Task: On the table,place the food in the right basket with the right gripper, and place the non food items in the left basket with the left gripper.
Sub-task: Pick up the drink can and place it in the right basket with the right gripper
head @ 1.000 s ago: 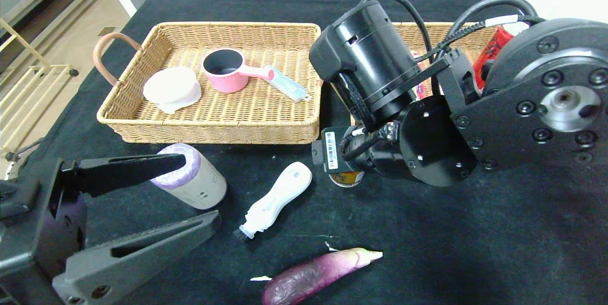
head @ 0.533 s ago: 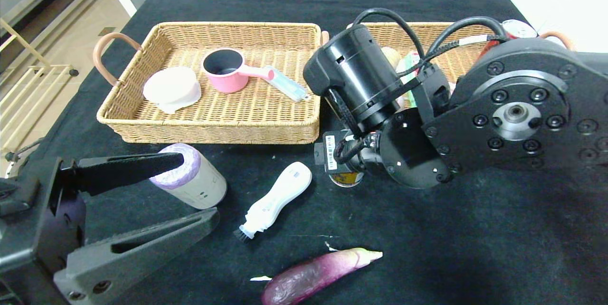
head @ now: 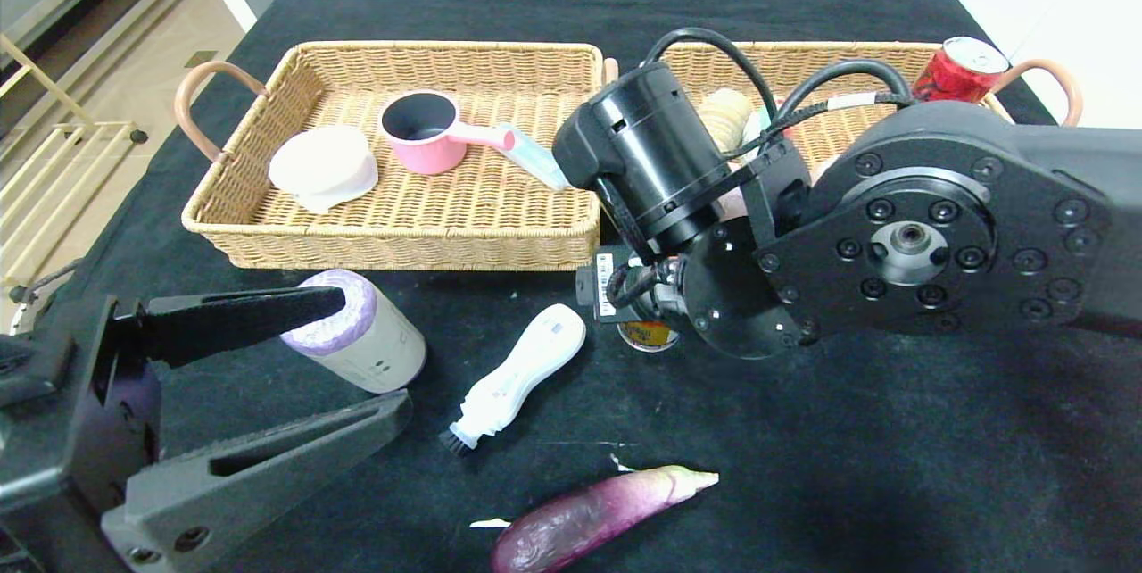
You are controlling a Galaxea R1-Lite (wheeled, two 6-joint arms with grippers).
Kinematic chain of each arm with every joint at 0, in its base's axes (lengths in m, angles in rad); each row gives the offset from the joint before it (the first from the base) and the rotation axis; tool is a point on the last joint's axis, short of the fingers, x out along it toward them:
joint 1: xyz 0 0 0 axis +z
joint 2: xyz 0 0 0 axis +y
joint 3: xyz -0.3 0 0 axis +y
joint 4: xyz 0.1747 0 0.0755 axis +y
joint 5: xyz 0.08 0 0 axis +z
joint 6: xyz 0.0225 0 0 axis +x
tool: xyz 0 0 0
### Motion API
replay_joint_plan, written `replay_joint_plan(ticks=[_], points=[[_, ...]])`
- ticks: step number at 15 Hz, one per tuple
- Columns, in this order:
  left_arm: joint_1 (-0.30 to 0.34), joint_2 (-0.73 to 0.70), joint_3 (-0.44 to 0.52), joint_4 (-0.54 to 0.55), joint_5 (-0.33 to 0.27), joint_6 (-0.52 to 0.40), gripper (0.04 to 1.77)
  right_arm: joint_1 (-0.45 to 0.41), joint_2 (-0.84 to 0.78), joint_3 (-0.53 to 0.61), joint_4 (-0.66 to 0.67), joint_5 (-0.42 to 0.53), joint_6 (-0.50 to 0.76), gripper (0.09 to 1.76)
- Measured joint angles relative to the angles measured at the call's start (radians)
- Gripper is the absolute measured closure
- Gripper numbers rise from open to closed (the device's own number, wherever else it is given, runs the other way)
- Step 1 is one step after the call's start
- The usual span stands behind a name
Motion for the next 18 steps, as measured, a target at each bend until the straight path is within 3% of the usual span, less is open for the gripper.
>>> replay_joint_plan(ticks=[15, 18], points=[[0.0, 0.001, 0.0, 0.0, 0.0, 0.0, 0.09, -0.009, 0.021, -0.001, -0.004, -0.031, 0.0, 0.14], [0.0, 0.003, 0.0, 0.0, 0.0, 0.0, 0.09, -0.009, 0.022, -0.001, -0.004, -0.038, -0.001, 0.64]])
